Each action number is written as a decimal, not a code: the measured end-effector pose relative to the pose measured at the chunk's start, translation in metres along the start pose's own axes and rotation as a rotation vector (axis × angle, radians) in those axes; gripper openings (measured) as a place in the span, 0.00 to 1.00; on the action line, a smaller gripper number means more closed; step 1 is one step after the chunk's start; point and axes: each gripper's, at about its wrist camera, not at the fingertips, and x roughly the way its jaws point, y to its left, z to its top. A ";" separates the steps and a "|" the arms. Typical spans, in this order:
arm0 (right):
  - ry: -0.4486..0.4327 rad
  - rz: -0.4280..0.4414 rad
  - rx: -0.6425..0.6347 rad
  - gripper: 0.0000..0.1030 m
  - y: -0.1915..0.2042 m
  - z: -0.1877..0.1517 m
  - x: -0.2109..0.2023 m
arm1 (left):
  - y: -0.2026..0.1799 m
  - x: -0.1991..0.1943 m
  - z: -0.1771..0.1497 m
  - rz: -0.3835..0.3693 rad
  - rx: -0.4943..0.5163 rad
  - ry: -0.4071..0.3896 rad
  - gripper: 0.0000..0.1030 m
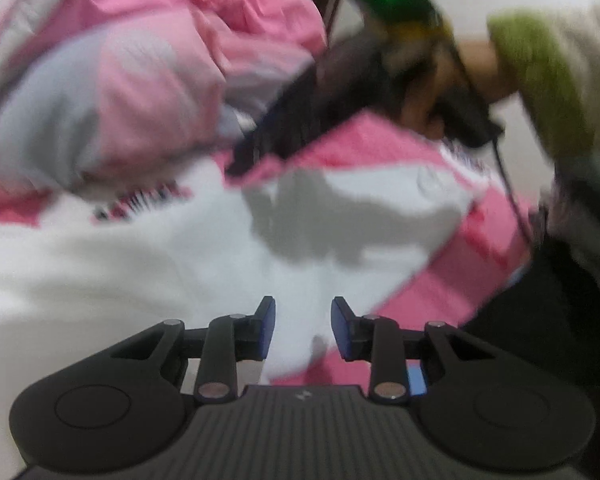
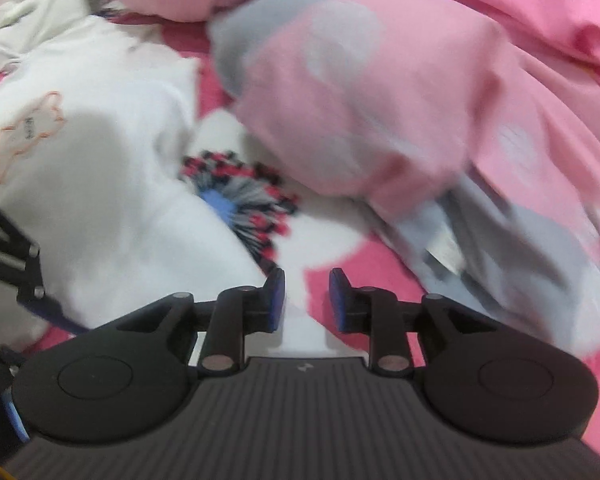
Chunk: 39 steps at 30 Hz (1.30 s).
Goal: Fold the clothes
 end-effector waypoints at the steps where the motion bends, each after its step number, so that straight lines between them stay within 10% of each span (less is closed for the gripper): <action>1: -0.003 0.015 -0.008 0.22 0.002 0.003 0.003 | 0.005 0.001 0.003 0.020 -0.007 -0.005 0.31; 10: 0.110 0.145 -0.298 0.22 0.054 0.008 0.024 | 0.039 0.040 0.003 0.113 -0.059 0.103 0.28; 15: -0.008 0.192 -0.139 0.22 0.033 0.033 0.006 | 0.039 0.038 0.001 0.107 -0.056 0.091 0.28; 21: 0.028 0.023 -0.068 0.20 0.022 0.037 0.033 | 0.034 0.036 -0.004 0.125 -0.036 0.077 0.29; 30: 0.066 0.132 -0.328 0.19 0.082 0.017 0.028 | 0.039 0.028 -0.017 0.117 -0.037 0.054 0.29; 39: 0.088 0.302 -0.068 0.21 0.051 0.034 0.037 | 0.038 0.031 -0.017 0.122 -0.020 0.052 0.30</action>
